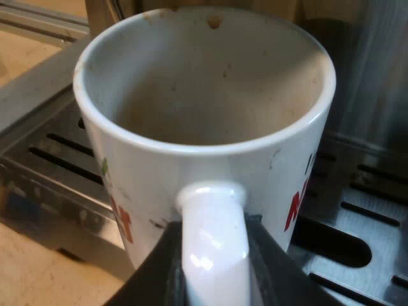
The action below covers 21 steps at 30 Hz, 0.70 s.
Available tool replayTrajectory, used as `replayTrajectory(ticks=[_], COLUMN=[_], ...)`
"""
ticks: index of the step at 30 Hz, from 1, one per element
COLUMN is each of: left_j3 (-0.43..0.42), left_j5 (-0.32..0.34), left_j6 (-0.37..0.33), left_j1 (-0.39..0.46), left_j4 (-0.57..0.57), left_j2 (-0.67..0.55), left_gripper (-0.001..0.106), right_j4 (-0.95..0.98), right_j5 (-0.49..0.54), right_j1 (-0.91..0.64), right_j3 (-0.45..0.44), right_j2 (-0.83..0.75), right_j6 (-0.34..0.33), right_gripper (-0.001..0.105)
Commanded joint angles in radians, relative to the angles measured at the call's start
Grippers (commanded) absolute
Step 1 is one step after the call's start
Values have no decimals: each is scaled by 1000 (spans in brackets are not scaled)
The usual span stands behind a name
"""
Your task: Place mug into machine
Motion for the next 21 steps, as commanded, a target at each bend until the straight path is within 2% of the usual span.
replayTrajectory(ticks=[1,6,9,10,11,13,14,18,21], left_j3=[1,1,1,1,1,1,1,1,1], left_j5=[5,5,5,5,5,5,5,5,5], left_j6=[-2,-2,-2,-2,-2,-2,-2,-2,-2], left_j1=[-3,-3,-3,-3,-3,-3,-3,-3,-3], left_j4=[-14,-14,-14,-14,-14,-14,-14,-14,-14], left_j2=[0,0,0,0,0,0,0,0,0], left_gripper=[82,82,82,82,82,82,82,82,82], right_j4=[-58,-59,-59,-59,-59,-59,-59,-59,-59], right_j5=[7,29,34,34,34,34,34,48,113], right_j1=[1,1,1,1,1,1,1,14,50], right_j3=[-38,-83,-105,-110,-111,-112,-112,-112,-112], right_j2=[13,57,73,74,73,73,73,64,56], right_j6=[-3,-3,-3,-3,-3,-3,0,4,4], right_gripper=[0,2,20,32,37,56,61,63,63])
